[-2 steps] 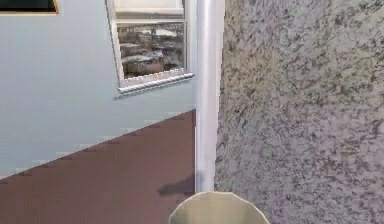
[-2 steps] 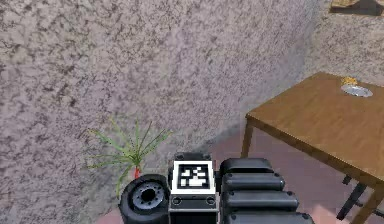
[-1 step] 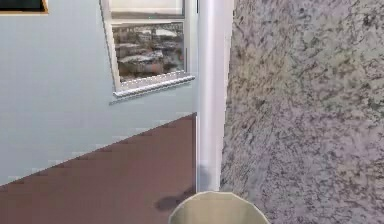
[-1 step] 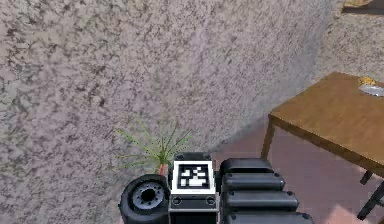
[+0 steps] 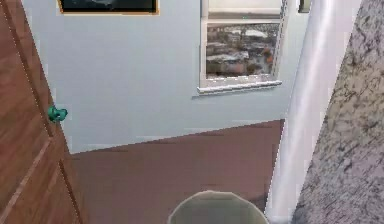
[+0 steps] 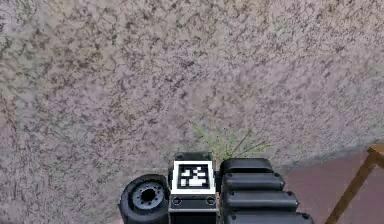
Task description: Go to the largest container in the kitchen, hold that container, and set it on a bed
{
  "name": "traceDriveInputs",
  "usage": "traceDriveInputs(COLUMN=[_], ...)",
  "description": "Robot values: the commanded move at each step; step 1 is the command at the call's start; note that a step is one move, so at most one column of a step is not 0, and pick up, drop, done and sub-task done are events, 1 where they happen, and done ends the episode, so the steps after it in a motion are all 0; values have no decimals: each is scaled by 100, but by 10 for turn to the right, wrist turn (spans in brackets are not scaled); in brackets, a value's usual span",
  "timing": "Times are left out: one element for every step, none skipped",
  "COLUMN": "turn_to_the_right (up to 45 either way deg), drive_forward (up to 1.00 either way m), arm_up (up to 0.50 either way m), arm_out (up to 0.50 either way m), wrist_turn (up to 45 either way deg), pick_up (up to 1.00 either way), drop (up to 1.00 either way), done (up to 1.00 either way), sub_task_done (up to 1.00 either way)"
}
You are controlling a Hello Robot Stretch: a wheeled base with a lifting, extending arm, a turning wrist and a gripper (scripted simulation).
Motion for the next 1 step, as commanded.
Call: traceDriveInputs(turn_to_the_right=[0], drive_forward=[60], arm_up=[0], arm_out=[0], wrist_turn=[0], pick_up=[0], drop=[0], done=[0], sub_task_done=[0])
